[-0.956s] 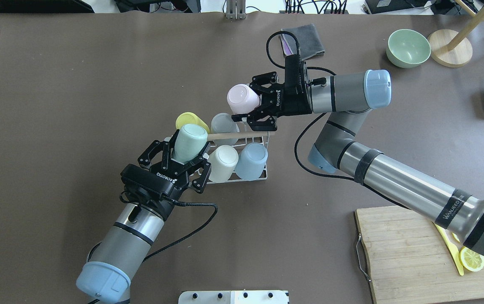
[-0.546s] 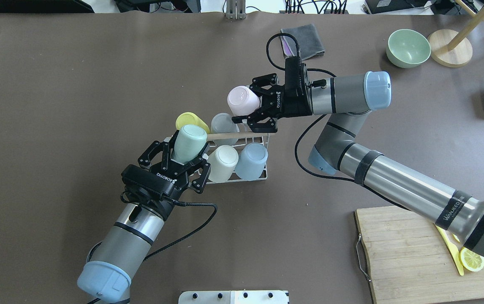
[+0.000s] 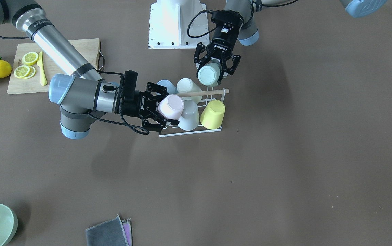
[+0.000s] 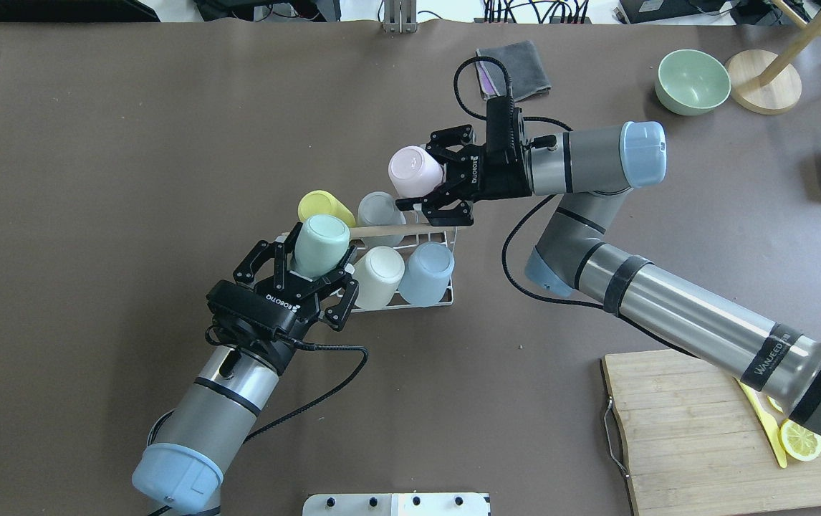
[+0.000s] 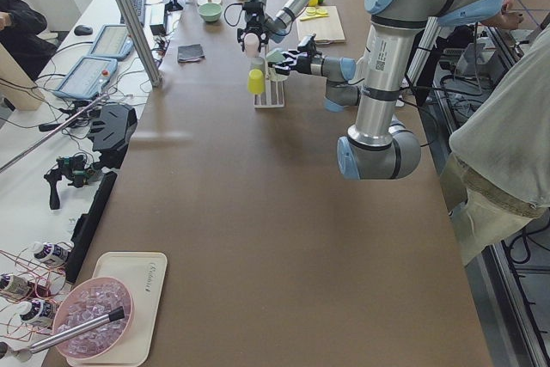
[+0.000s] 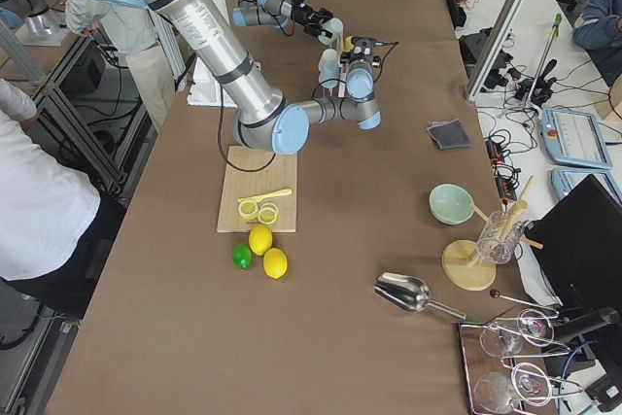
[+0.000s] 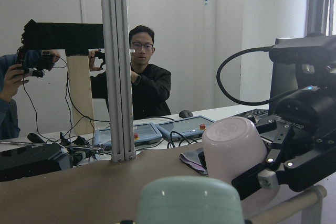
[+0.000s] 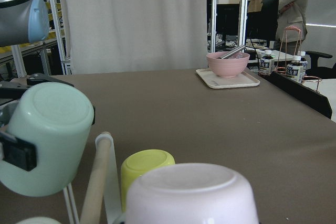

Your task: Place cup on cup holder

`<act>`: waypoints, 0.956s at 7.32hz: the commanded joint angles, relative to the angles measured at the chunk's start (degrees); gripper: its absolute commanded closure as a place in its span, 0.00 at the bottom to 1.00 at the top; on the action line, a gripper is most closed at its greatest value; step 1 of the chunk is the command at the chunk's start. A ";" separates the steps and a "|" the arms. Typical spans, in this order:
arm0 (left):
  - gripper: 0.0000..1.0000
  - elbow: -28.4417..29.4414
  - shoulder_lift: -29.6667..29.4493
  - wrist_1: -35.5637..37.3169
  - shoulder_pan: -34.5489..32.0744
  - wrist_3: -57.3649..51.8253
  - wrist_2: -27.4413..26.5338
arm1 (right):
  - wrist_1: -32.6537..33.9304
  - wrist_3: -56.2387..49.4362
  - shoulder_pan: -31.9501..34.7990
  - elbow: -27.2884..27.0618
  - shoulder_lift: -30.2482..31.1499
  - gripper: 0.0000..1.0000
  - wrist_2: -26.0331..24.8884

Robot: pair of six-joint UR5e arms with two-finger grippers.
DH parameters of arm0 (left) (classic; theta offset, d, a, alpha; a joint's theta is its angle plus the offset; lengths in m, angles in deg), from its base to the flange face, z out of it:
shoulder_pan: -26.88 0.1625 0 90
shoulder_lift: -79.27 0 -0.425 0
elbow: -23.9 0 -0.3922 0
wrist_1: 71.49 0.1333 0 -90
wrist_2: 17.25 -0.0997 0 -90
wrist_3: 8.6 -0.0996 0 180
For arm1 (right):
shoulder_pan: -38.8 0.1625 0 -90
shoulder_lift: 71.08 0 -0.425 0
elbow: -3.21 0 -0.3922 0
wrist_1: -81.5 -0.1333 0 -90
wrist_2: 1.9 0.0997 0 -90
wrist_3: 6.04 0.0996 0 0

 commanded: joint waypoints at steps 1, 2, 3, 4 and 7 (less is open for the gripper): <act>0.02 0.01 0.09 -0.06 0.00 -0.09 -0.06 | 0.00 0.14 0.38 -0.19 0.10 0.00 0.17; 0.02 -0.08 0.09 -0.06 0.00 -0.09 -0.06 | 0.00 0.14 0.47 -0.19 0.10 0.00 0.26; 0.02 -0.26 0.09 -0.06 -0.09 -0.09 -0.06 | 0.00 0.14 0.56 -0.19 0.10 0.00 0.34; 0.02 -0.43 0.17 -0.06 -0.17 -0.09 -0.06 | 0.00 0.14 0.73 -0.19 0.10 0.00 0.43; 0.02 -6.56 0.44 0.38 -3.23 -0.36 0.81 | 0.17 0.05 1.96 -0.54 0.01 0.00 0.69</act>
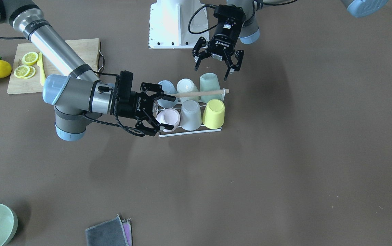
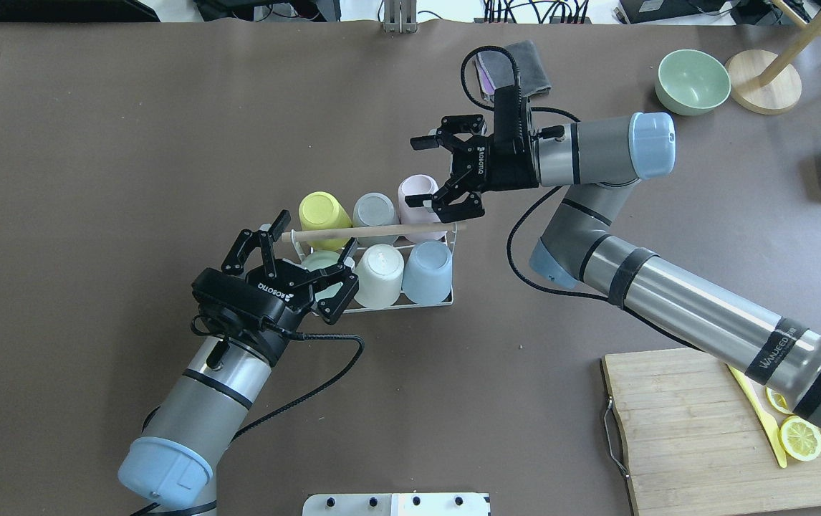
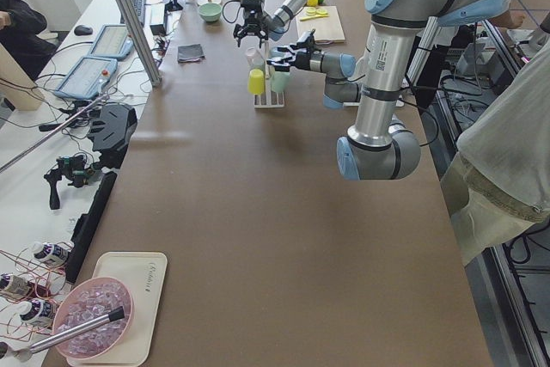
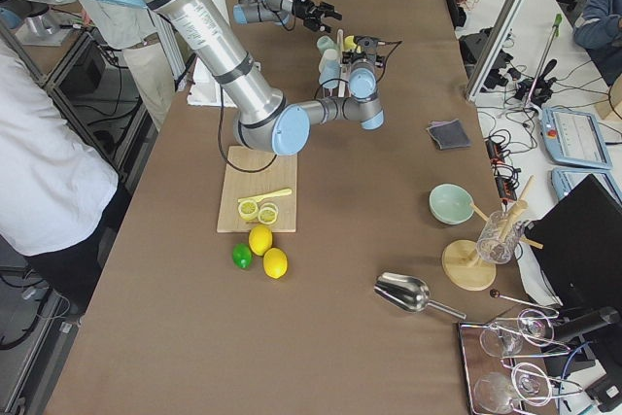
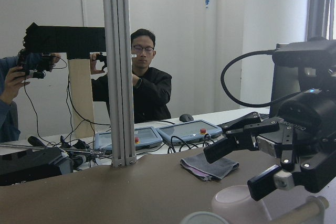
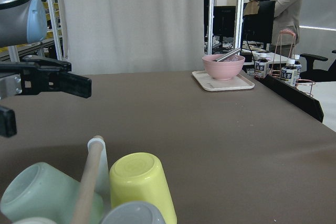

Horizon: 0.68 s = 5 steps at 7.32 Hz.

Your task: Place cup on cup holder

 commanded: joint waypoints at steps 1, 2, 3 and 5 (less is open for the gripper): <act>0.02 -3.97 0.09 0.42 -3.77 -0.03 2.48 | 0.86 0.16 1.78 -0.48 -0.04 0.00 0.29; 0.02 -6.07 0.53 0.59 -8.31 -0.12 7.73 | 4.52 0.25 3.36 -1.88 0.05 0.00 1.94; 0.02 -7.14 0.88 1.03 -15.84 -1.86 13.87 | 8.38 0.25 5.38 -2.85 -0.04 0.00 4.13; 0.02 -6.10 1.15 10.65 -30.00 -2.59 15.16 | 18.21 2.78 8.55 -7.66 1.97 0.00 6.26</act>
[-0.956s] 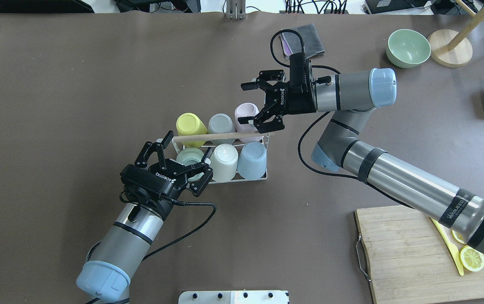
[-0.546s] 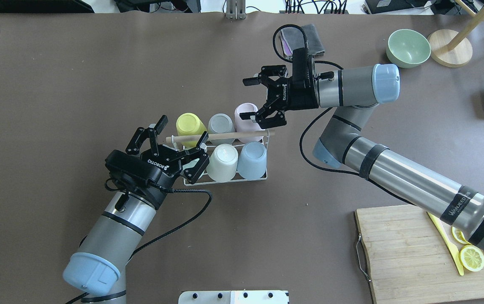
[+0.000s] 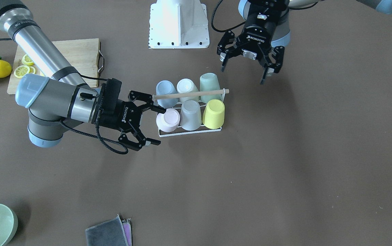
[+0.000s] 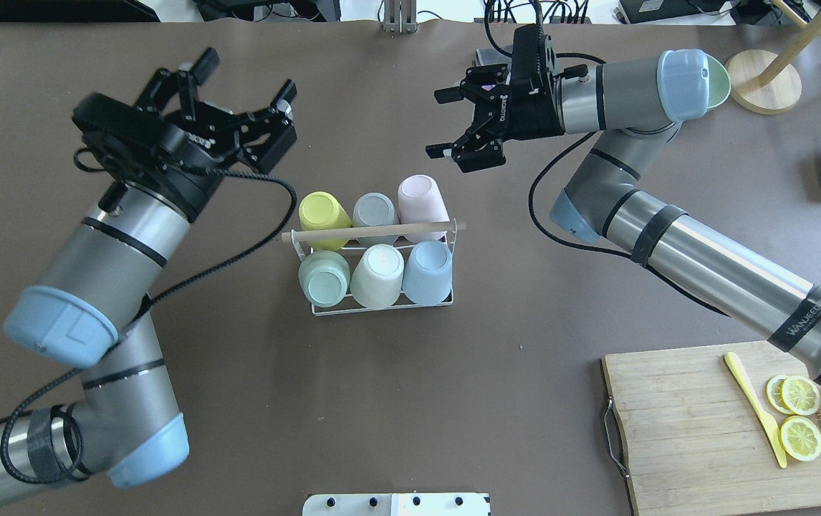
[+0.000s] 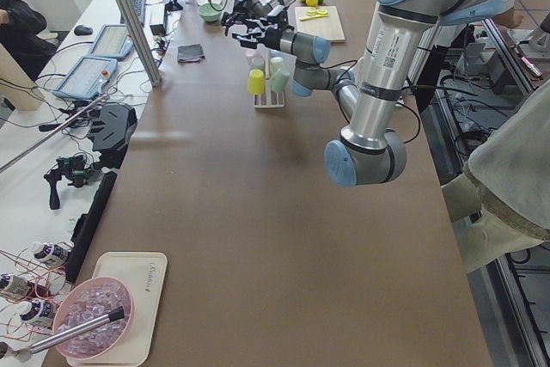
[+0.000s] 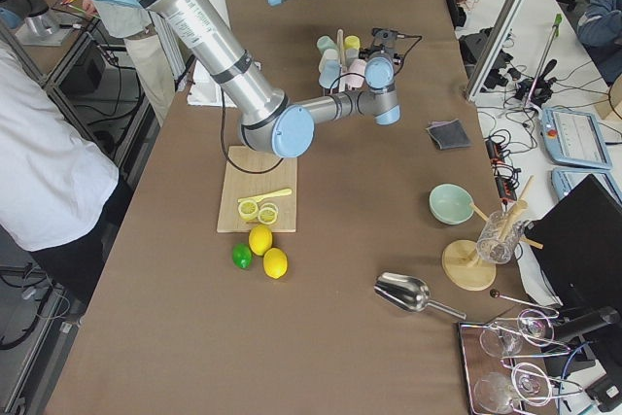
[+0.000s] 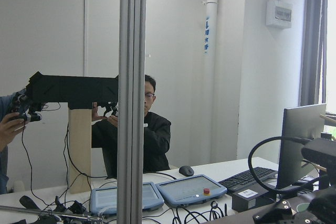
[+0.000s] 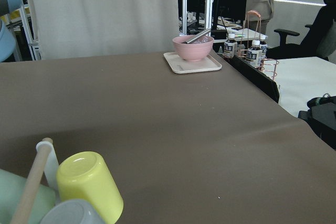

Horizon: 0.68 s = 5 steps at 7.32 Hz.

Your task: Place cup on cup holder

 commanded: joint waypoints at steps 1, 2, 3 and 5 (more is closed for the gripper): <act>0.02 1.42 0.48 11.19 -13.61 -0.03 2.12 | 10.21 1.77 2.72 -4.61 2.17 0.00 1.52; 0.02 1.95 0.48 15.43 -16.61 -0.03 7.17 | 13.55 1.68 3.78 -5.58 3.14 0.00 1.70; 0.02 4.48 0.48 17.99 -17.95 -0.03 10.18 | 18.72 1.68 4.66 -6.90 3.76 0.00 3.62; 0.02 6.53 0.31 25.95 -18.57 -0.03 15.02 | 34.77 1.42 7.46 -11.71 6.47 0.00 6.71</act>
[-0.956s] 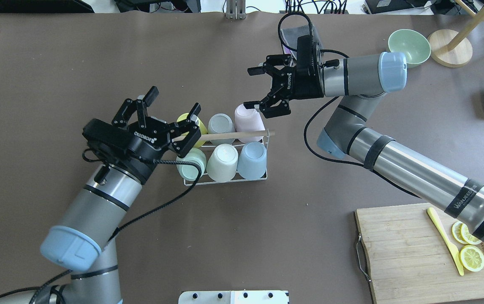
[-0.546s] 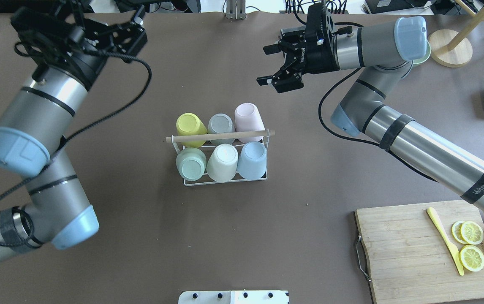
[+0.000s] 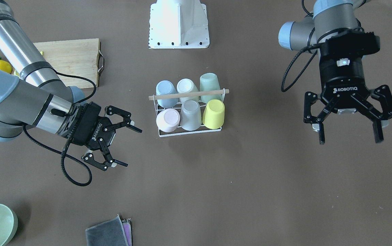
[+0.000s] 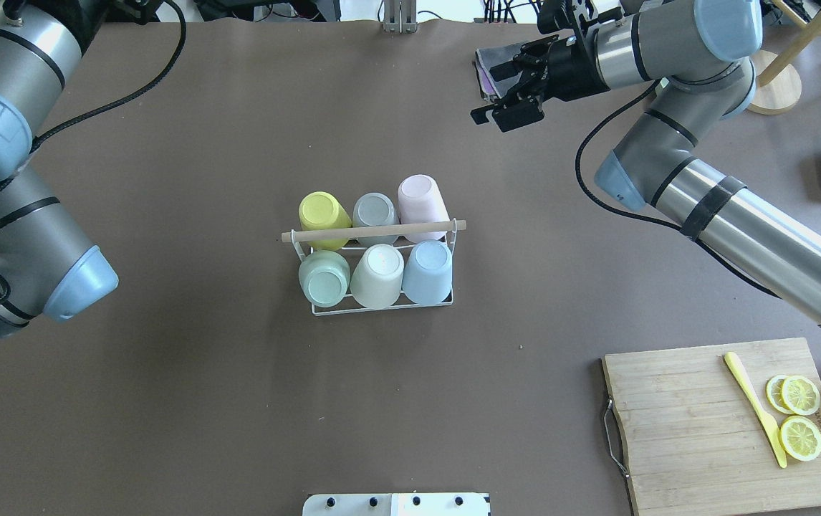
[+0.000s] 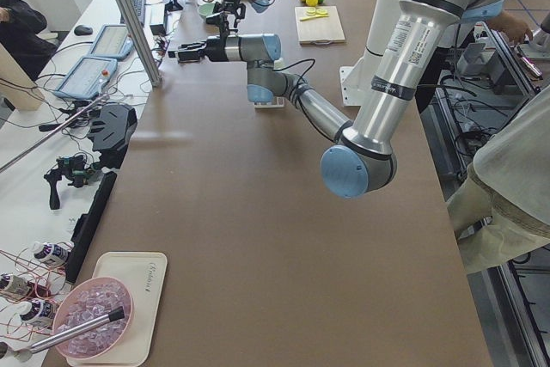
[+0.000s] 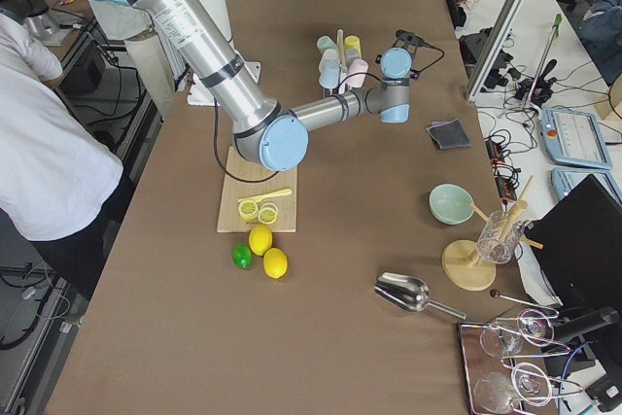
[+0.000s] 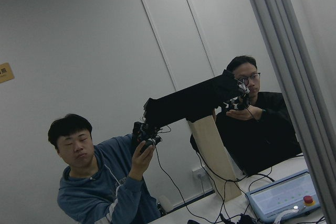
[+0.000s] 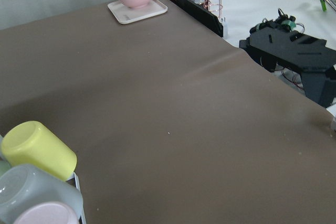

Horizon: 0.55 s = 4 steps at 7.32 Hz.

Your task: Place cup on cup holder

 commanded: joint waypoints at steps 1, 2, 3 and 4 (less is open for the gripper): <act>0.02 1.00 -0.72 11.19 -2.21 -0.17 6.03 | 18.42 -0.51 2.76 -6.26 3.80 0.00 1.29; 0.02 1.00 -2.20 16.98 -3.70 -0.61 11.28 | 23.20 -0.51 4.16 -6.12 4.34 0.00 0.24; 0.02 1.09 -2.30 22.95 -5.28 -0.79 15.59 | 30.65 -0.51 5.40 -6.29 4.78 0.00 0.14; 0.02 1.26 -1.52 26.67 -6.34 -0.70 20.77 | 38.99 -0.51 5.84 -6.47 5.05 0.00 -0.64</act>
